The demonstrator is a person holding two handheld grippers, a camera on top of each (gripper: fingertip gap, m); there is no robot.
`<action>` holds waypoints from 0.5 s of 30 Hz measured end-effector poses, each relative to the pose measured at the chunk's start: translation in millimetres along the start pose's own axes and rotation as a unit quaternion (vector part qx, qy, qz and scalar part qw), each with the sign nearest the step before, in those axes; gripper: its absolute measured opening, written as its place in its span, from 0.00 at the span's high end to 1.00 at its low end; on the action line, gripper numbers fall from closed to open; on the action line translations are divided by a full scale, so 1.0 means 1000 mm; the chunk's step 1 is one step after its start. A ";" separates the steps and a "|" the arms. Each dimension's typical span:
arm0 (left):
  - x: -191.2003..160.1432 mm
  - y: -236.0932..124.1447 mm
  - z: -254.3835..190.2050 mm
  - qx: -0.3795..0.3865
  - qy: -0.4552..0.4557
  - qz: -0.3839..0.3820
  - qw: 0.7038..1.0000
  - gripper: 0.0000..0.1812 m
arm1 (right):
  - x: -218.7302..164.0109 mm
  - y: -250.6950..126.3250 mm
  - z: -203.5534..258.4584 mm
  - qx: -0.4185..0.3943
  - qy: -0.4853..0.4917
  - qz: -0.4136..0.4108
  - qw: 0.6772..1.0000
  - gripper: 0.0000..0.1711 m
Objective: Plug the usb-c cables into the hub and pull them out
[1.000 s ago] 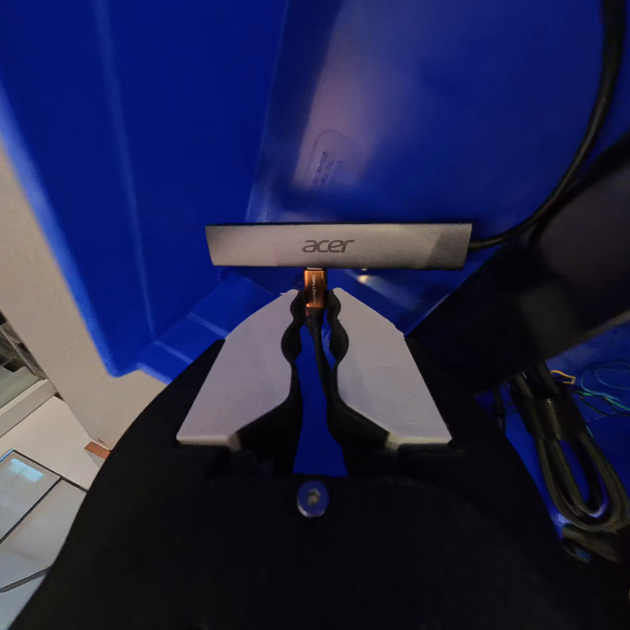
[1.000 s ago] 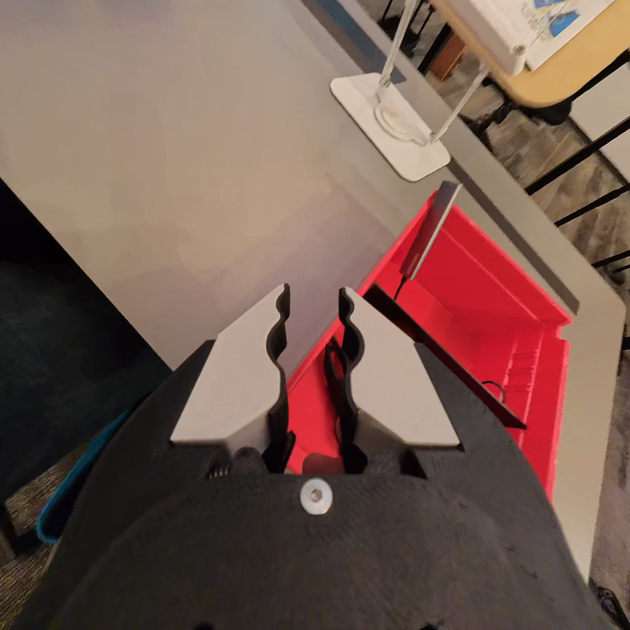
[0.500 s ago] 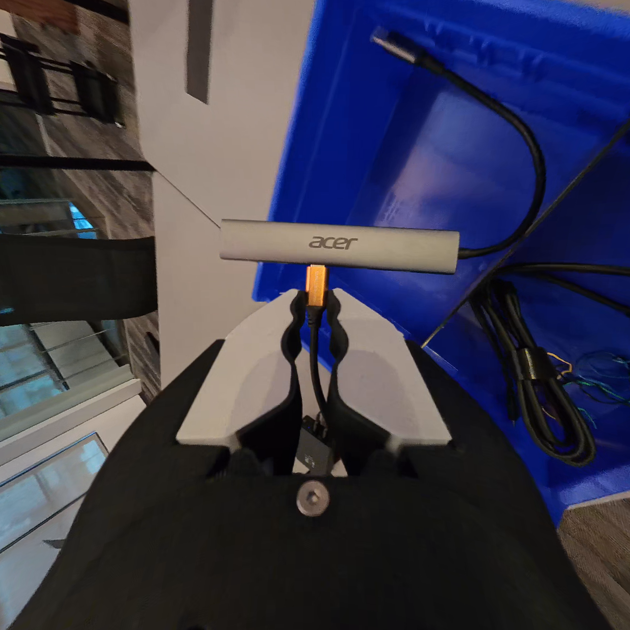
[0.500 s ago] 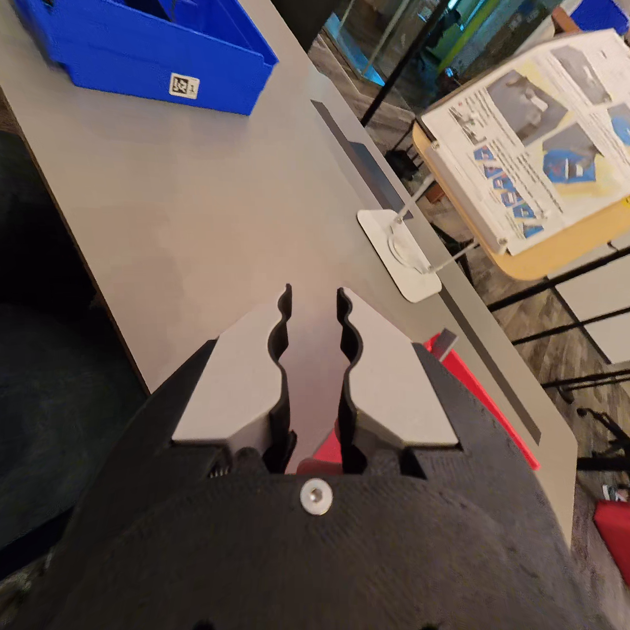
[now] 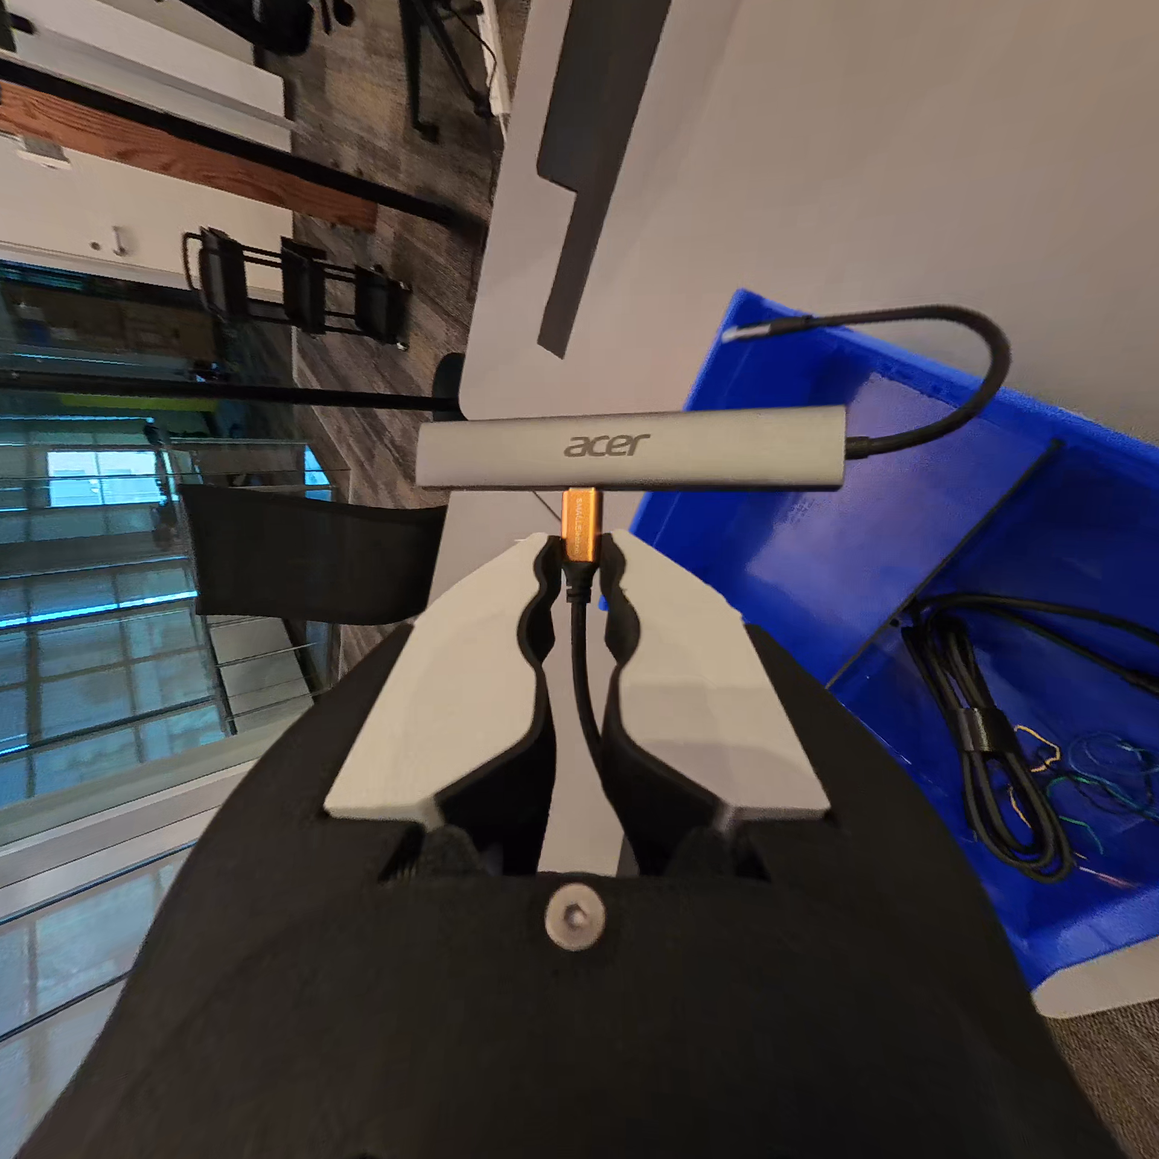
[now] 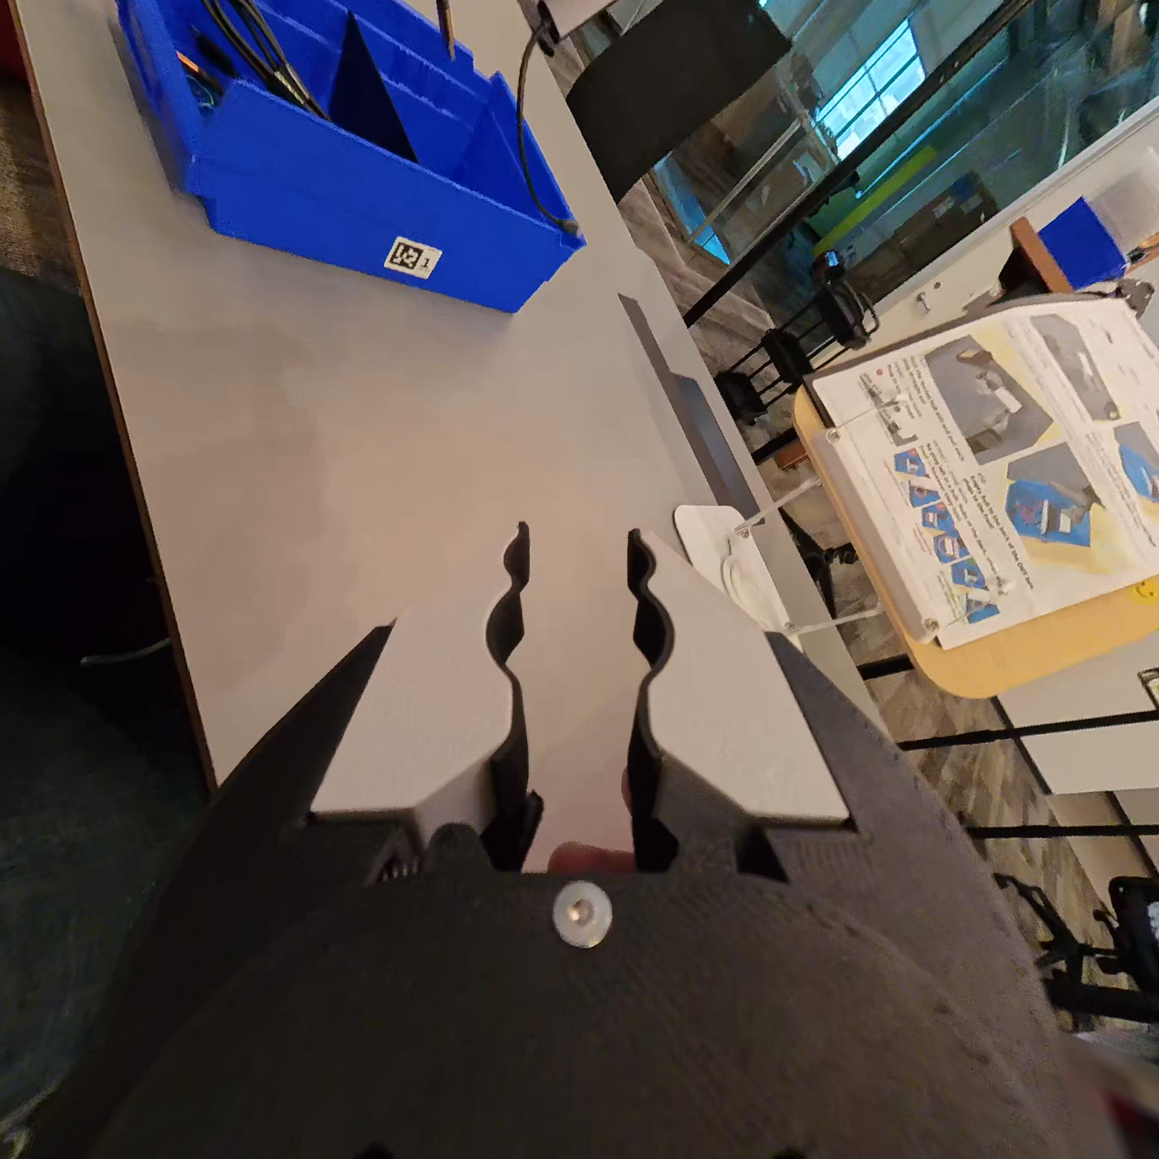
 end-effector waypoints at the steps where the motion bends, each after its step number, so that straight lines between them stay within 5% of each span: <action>1: 0.002 -0.005 0.002 0.007 -0.001 -0.001 1.000 0.93 | 0.003 0.002 0.001 -0.004 -0.006 -0.005 1.000 0.83; 7: 0.028 -0.037 0.007 0.021 -0.016 -0.038 0.999 0.93 | 0.028 0.013 0.002 -0.048 -0.043 -0.036 0.997 0.79; 15: 0.104 -0.060 -0.025 -0.023 0.006 -0.110 0.994 0.93 | 0.058 0.027 -0.002 -0.110 -0.097 -0.060 0.987 0.72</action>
Point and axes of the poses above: each gripper's, where its closed fingertips meet, y out along the fingers, x out of its top, z = x × y across the jaws, the point moved 6 cm from there along -y, back along the fingers, and after that the axes turned 7 degrees about z, right-handed, at the moved point
